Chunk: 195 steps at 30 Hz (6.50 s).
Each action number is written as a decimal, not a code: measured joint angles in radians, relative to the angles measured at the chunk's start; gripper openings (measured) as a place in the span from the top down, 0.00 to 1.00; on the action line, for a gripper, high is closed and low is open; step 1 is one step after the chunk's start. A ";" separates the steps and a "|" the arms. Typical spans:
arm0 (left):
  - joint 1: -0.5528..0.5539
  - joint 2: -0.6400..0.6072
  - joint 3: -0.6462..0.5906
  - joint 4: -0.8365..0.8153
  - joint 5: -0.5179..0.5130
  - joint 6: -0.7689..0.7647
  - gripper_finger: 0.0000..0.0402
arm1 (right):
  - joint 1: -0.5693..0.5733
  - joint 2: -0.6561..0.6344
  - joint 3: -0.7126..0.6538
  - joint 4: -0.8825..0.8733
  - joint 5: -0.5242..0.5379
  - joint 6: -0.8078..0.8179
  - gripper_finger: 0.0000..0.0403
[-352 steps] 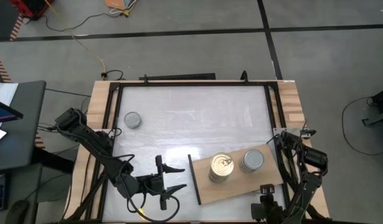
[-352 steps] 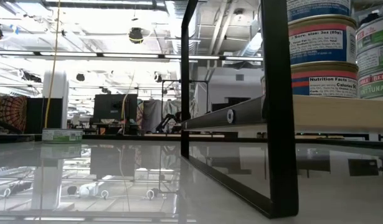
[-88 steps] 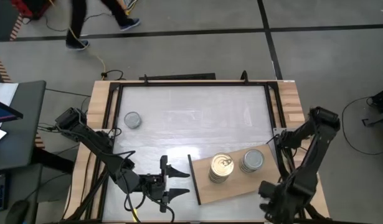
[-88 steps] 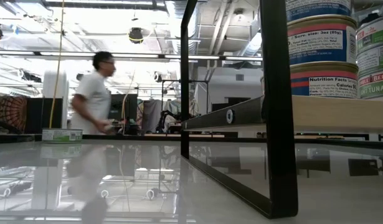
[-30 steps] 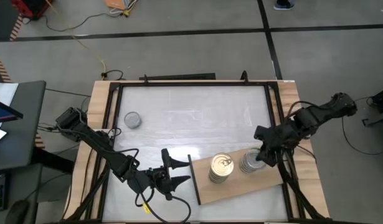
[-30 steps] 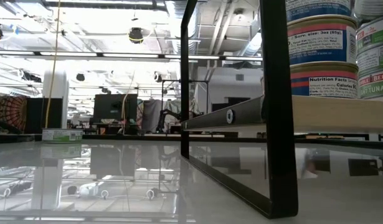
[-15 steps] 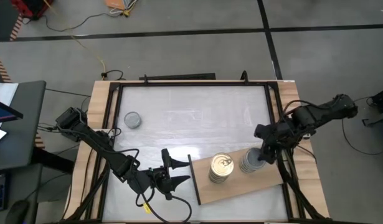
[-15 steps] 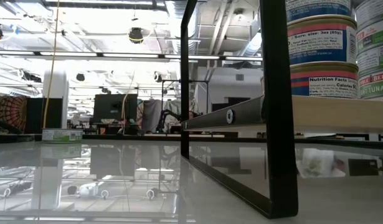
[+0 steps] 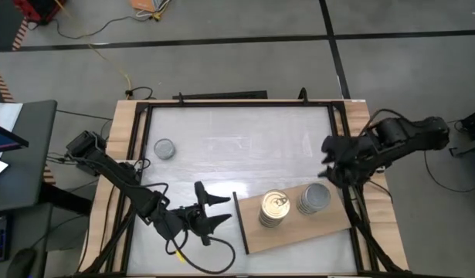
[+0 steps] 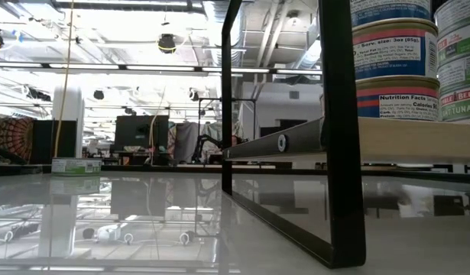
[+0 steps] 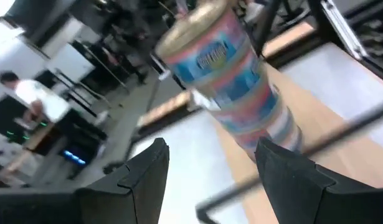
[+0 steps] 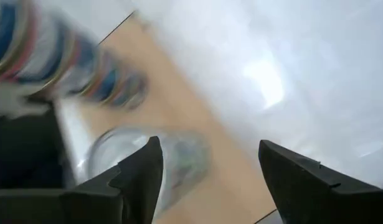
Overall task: Stack canned seafood by type on shelf
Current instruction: Stack the green tuna can on top of the green tuna can on the shelf
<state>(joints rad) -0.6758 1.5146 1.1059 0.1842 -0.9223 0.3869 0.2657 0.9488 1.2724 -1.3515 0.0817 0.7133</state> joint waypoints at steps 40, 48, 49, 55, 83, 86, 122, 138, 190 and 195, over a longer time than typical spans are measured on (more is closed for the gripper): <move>0.674 -0.438 -0.526 -0.934 0.337 -1.028 0.51 | -0.776 0.104 -0.267 1.041 -0.066 -0.750 0.29; 0.711 -0.358 -0.526 -1.000 0.311 -0.892 0.59 | -0.769 0.104 -0.267 1.028 -0.105 -0.770 0.29; 0.713 -0.343 -0.526 -0.995 0.309 -0.884 0.59 | -0.766 0.104 -0.267 1.030 -0.106 -0.775 0.29; 0.717 -0.191 -0.524 -1.004 0.308 -0.912 0.60 | -0.743 0.104 -0.267 1.049 -0.109 -0.791 0.29; 0.711 0.019 -0.369 -1.153 0.388 -1.078 0.96 | -0.631 0.104 -0.296 1.053 -0.109 -0.801 0.29; 0.697 0.020 -0.373 -1.112 0.488 -1.106 0.99 | -0.613 0.104 -0.296 1.052 -0.109 -0.800 0.29; 0.713 0.008 0.000 -1.269 0.446 -0.669 0.34 | -0.626 0.104 -0.296 1.003 -0.107 -0.871 0.29; 0.902 0.042 -0.066 -1.428 0.642 -0.354 0.30 | -0.616 0.104 -0.296 0.986 -0.109 -0.864 0.29; 0.784 -0.108 0.135 -0.041 0.868 -0.209 0.67 | -0.476 0.117 -0.296 1.144 -0.236 -0.924 0.29; 0.762 -0.063 0.135 0.113 0.869 -0.151 0.67 | -0.468 0.149 -0.296 1.162 -0.234 -0.927 0.29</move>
<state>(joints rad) 0.0860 1.4519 1.2405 0.2973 -0.0536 0.2361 -0.2024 1.0979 0.9764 -0.1897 -0.1520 -0.2139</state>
